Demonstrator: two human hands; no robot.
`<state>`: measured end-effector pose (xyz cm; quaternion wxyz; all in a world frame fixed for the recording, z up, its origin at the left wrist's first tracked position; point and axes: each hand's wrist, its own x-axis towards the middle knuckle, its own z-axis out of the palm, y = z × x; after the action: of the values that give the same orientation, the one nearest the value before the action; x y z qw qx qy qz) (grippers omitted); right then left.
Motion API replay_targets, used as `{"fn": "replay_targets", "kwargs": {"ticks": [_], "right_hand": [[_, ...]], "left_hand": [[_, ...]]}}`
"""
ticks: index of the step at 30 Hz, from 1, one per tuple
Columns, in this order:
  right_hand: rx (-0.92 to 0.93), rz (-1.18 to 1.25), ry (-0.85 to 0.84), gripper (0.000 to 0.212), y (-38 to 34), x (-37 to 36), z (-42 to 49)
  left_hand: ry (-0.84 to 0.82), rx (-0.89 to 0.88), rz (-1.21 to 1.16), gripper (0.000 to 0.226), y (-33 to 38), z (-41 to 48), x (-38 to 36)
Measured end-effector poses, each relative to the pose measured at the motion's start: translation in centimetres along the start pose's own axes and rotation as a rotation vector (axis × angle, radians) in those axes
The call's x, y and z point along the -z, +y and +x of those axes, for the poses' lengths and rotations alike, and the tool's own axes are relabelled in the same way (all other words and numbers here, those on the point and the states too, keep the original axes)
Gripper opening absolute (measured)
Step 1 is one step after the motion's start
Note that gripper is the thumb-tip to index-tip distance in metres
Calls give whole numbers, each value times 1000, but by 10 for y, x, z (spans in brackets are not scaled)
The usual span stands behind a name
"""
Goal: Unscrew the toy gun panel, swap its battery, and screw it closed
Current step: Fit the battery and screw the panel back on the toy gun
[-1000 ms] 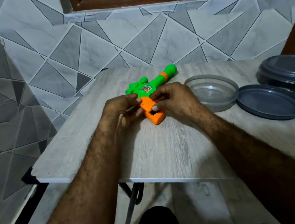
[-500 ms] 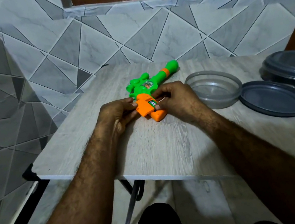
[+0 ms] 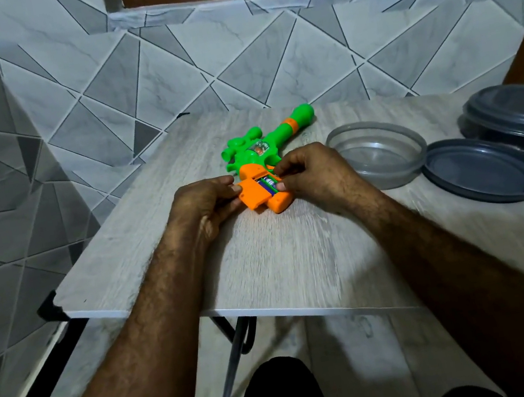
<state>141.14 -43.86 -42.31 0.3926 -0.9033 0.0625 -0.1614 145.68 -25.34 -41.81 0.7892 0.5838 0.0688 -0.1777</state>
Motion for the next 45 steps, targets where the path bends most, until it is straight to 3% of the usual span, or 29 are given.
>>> {"fn": "replay_targets", "kwargs": {"ticks": [10,14,21,33,42,45], "right_hand": [[-18,29,-33,40,3,-1,1],[-100,198,-120,56,6,-5,3],[-149,381,-228,52,2,-2,0],[-166,324,-172,92,-2,-4,-1],[-157,311,-127,85,-5,-10,-7],[-107,113,-82,80,-15,-10,-11]], "left_hand": [[74,-72,36,24,-3,0,-13],[81,-94,36,23,-6,5,-15],[78,-156,84,24,-9,9,-22],[123,-164,142,24,-10,15,-26],[119,-184,136,21,-12,11,-27],[127,-178,132,19,-14,11,-28]]}}
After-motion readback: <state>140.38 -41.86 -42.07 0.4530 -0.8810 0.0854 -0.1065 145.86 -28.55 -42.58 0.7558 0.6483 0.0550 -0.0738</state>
